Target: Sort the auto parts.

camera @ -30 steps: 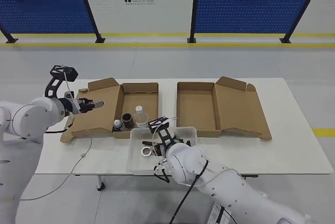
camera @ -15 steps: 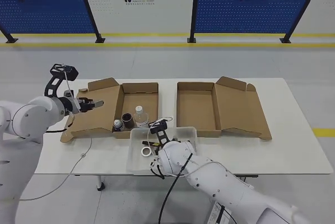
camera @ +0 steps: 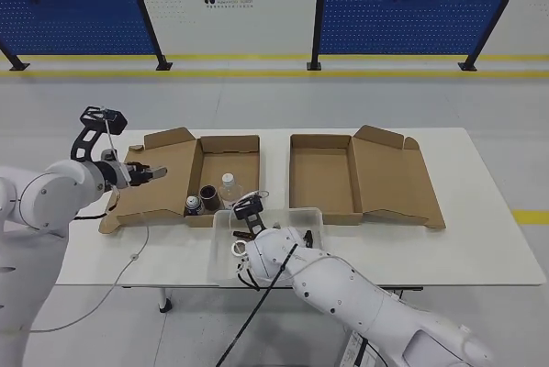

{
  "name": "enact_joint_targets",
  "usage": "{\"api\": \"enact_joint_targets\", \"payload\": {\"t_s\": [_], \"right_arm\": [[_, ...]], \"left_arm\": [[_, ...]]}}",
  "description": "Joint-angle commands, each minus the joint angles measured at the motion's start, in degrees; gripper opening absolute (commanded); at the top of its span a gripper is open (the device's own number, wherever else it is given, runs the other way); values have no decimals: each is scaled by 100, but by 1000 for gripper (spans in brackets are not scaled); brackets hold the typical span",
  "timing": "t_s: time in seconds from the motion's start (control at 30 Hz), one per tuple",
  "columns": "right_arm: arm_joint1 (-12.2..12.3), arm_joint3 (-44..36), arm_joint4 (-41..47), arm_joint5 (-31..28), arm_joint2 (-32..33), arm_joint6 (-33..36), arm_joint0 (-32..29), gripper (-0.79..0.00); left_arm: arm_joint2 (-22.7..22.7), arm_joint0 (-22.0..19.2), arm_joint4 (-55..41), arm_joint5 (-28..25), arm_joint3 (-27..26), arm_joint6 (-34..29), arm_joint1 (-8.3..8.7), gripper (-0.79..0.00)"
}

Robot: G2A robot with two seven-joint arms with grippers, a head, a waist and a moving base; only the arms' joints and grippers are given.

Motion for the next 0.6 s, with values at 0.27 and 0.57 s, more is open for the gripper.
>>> {"api": "enact_joint_targets", "payload": {"t_s": [0.27, 0.57], "right_arm": [[-302, 586, 236, -179, -35, -187, 107, -360], [-493, 953, 464, -518, 37, -409, 141, -354]], "left_arm": [[-45, 55, 19, 62, -44, 3, 16, 0], [-34, 46, 13, 107, -57, 33, 21, 0]]}}
